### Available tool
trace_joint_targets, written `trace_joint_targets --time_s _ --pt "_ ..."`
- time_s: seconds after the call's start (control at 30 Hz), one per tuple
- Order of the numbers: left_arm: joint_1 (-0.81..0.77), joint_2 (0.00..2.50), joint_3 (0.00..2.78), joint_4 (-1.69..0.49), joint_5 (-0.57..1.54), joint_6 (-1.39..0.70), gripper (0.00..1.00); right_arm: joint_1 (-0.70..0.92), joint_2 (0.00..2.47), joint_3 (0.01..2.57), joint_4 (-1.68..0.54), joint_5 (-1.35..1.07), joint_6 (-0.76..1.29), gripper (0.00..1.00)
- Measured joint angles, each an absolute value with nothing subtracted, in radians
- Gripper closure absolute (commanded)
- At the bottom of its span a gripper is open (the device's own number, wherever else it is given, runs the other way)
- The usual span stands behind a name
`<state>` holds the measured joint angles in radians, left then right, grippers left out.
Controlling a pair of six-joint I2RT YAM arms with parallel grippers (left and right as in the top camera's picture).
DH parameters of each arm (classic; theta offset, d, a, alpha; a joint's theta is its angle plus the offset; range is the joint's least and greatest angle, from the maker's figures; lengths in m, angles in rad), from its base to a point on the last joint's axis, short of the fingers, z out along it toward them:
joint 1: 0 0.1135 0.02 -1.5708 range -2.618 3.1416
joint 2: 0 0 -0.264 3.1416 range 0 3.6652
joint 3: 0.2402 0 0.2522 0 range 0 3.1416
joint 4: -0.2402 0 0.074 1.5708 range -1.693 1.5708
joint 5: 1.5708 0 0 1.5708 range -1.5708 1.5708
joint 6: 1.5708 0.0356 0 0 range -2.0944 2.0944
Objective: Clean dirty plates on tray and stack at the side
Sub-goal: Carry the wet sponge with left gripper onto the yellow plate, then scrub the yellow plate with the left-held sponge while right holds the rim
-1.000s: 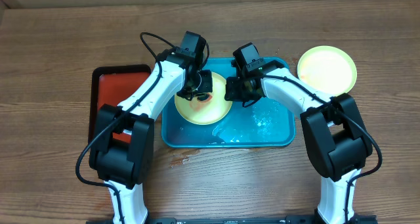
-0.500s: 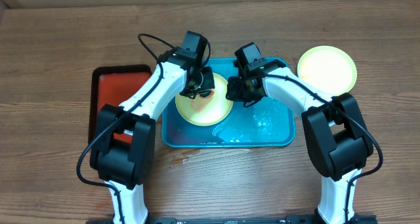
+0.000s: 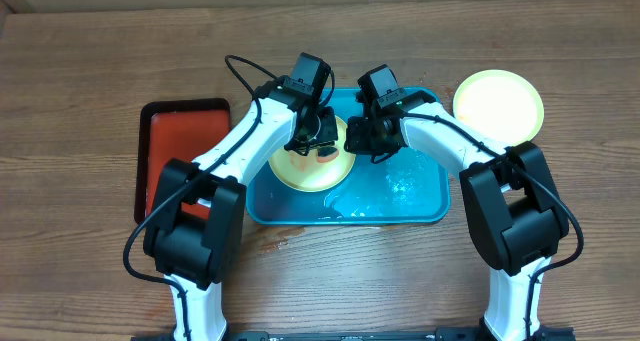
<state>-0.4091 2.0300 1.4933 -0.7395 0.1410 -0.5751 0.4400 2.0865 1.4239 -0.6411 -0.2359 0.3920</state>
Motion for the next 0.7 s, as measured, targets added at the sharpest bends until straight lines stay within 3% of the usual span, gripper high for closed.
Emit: trace_joint_targets --time_s 0.2,0.7 --pt "-0.378 2.030 1.493 -0.752 0.141 -0.574 0.66 0.440 2.086 1.424 -0.640 -0.236 0.392 0.89" --pt "-0.401 2.071 1.493 -0.684 0.142 -0.649 0.73 0.440 2.086 1.424 -0.639 -0.235 0.392 0.89"
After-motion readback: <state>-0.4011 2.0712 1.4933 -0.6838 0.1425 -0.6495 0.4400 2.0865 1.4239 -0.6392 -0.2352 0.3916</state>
